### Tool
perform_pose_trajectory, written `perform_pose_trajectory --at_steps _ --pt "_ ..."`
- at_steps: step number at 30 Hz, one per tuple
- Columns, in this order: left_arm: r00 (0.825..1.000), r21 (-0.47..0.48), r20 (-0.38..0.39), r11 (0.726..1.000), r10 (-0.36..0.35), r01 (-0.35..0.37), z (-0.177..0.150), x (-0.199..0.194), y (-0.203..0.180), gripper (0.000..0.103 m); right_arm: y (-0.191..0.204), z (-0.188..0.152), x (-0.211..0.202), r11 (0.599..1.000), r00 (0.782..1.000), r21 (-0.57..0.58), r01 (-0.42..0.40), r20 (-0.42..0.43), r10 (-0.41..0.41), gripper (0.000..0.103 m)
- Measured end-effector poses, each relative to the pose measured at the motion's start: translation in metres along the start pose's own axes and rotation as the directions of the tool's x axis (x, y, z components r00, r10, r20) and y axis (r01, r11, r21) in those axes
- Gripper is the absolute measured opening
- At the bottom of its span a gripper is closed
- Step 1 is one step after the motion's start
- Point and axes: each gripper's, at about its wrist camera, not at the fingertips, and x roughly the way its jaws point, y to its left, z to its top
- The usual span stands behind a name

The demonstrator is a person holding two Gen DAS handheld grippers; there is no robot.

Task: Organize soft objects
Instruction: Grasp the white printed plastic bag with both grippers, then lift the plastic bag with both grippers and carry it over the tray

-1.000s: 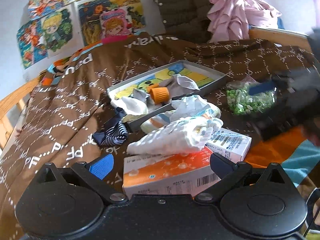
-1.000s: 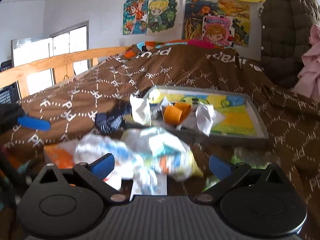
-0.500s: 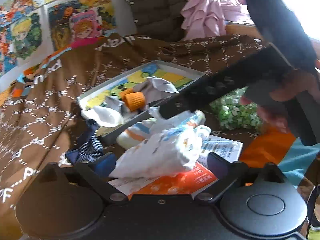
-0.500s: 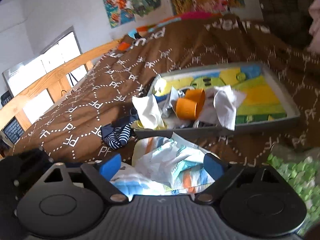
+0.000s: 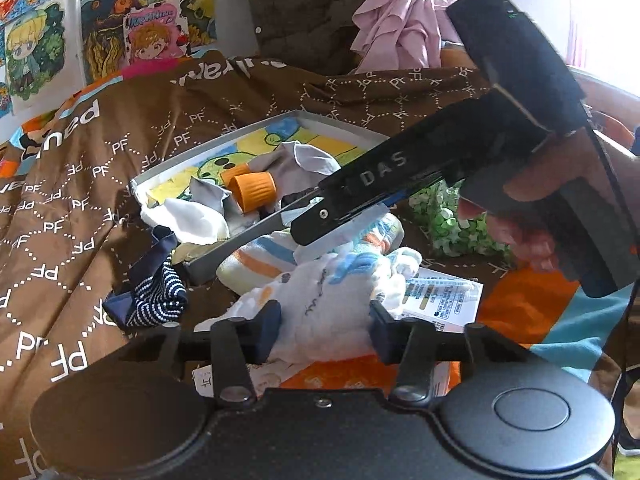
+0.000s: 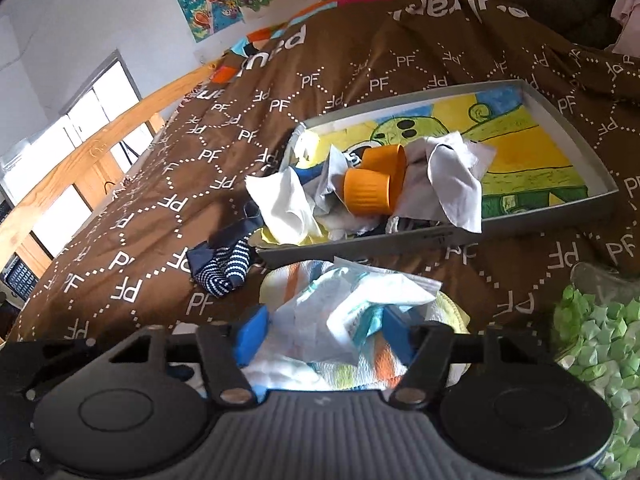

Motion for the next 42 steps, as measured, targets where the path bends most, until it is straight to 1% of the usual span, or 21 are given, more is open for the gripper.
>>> perform_pose_trajectory --at_steps 4,6,9,12,15,23,27,36,42 --pt "1.000 0.013 0.003 1.000 -0.005 0.005 -0.002 -0.002 0.000 0.036 0.000 0.000 0.001 1.000 1.000 0.013 0.017 0.000 -0.017 0.054" --pt "1.000 -0.002 0.002 1.000 -0.009 0.009 -0.002 -0.003 0.001 0.031 0.003 -0.001 -0.001 1.000 0.999 0.000 0.030 0.009 -0.030 0.049" --pt "1.000 -0.046 -0.002 0.999 -0.018 0.018 -0.001 -0.006 0.005 0.024 0.006 -0.002 -0.005 0.999 0.999 -0.018 0.038 0.023 -0.038 0.043" --pt "0.999 -0.120 -0.007 0.992 -0.032 0.030 0.001 -0.009 0.011 0.020 0.008 -0.004 -0.009 0.998 0.998 -0.034 0.049 0.039 -0.048 0.040" --pt "1.000 -0.155 -0.013 0.988 -0.014 0.011 0.005 -0.013 0.012 0.018 0.010 -0.004 -0.016 0.997 0.996 -0.052 0.061 0.063 -0.057 0.039" --pt "0.999 -0.195 -0.018 0.980 0.038 -0.041 0.018 -0.027 0.005 0.017 0.009 0.000 -0.046 0.996 0.990 -0.061 0.067 0.128 -0.058 0.039" --pt "0.998 -0.196 -0.013 0.979 0.059 -0.060 0.023 -0.038 -0.002 0.017 0.008 -0.001 -0.066 0.996 0.987 -0.063 0.063 0.154 -0.052 0.039" --pt "0.990 -0.170 0.006 0.976 0.140 -0.137 0.035 -0.066 -0.027 0.016 0.006 -0.007 -0.109 0.998 0.976 -0.057 0.038 0.215 -0.025 0.039" --pt "0.988 -0.180 0.015 0.972 0.154 -0.149 0.039 -0.074 -0.034 0.016 -0.001 -0.014 -0.133 0.999 0.968 -0.039 0.036 0.249 -0.026 0.039"
